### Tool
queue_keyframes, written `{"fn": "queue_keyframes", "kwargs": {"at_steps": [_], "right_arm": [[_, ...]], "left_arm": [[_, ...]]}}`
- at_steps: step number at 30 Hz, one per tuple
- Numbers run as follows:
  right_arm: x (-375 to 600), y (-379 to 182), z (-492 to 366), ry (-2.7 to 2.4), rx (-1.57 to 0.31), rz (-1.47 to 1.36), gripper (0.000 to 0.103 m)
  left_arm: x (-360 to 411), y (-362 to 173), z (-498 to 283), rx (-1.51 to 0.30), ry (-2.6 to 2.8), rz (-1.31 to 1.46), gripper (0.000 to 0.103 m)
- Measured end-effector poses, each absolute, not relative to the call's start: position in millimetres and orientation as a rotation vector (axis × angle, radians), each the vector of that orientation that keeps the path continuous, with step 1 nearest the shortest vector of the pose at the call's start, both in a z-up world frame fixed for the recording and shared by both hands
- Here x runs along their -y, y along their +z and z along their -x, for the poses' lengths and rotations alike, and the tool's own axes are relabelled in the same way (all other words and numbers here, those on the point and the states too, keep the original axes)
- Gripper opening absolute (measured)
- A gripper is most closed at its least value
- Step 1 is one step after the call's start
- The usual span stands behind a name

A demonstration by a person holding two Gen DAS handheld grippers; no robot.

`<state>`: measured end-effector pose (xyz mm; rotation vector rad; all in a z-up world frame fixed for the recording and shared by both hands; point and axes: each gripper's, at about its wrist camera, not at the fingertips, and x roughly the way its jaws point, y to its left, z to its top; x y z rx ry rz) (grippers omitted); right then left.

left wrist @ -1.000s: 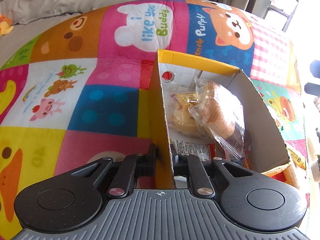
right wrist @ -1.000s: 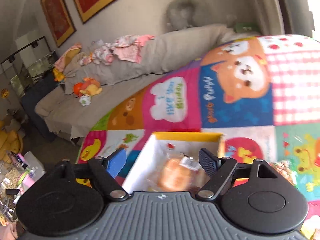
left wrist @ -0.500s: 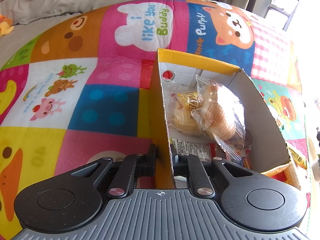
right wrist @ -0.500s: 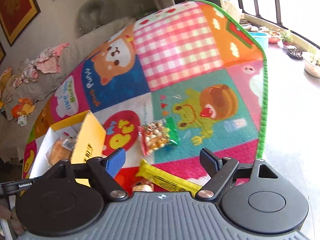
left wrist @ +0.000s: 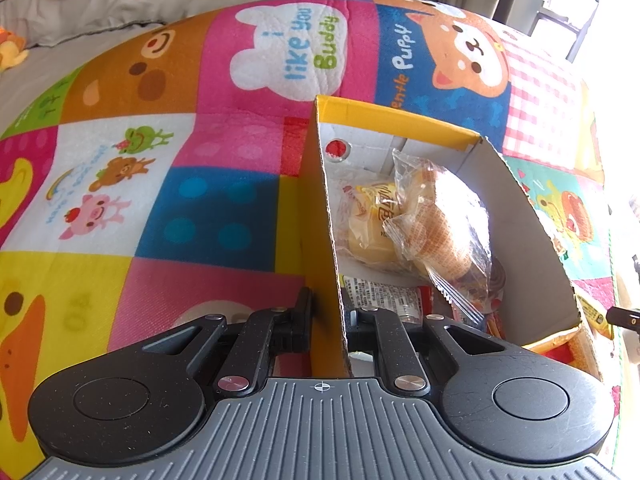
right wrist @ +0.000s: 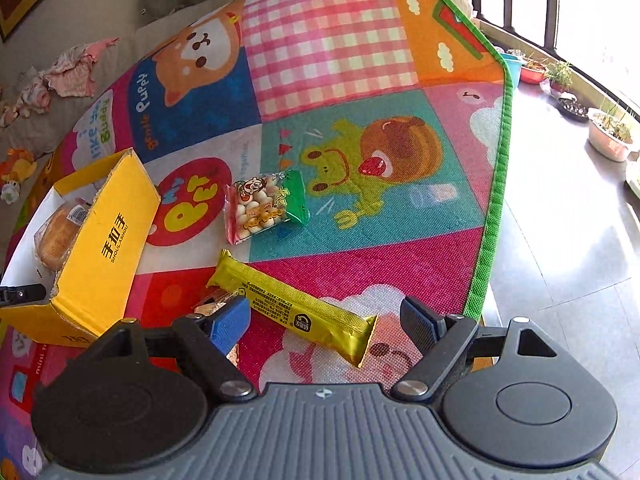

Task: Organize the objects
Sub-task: 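Reach the right gripper to the green-topped peanut snack bag and grasp it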

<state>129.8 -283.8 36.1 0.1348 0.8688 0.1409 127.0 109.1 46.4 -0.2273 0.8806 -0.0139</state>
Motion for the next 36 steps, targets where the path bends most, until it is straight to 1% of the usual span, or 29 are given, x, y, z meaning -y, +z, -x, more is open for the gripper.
{"fn": "queue_keyframes", "kwargs": {"at_steps": [10,16,20,28,32,36], "right_arm": [[263.5,34.4,-123.7,0.185,-0.859,-0.054,0.083],[242.0,47.0,-151.3,0.223,-0.817,-0.019,0.083],[220.7,48.6,-183.1,0.253,-0.825,-0.013,0.083],[187.9,21.7,-243.3,0.171,-0.886,-0.014,0.083],[192.0,9.5,-248.5,0.142,-0.908,0.052,0.083],[212.5,12.0,-238.7,0.100,-0.902,0.102,0.085]], "left_arm": [[-109.1,46.3,-127.2,-0.880,-0.015,0.227,0.014],[-108.9,46.0,-127.4,-0.879,-0.019,0.232,0.014],[-109.2,46.0,-127.3,-0.879,-0.019,0.232,0.014],[-111.0,45.4,-127.3,-0.879,-0.024,0.243,0.015],[-111.3,45.3,-127.4,-0.877,-0.026,0.249,0.015],[-112.0,45.0,-126.7,-0.873,-0.026,0.257,0.015]]}}
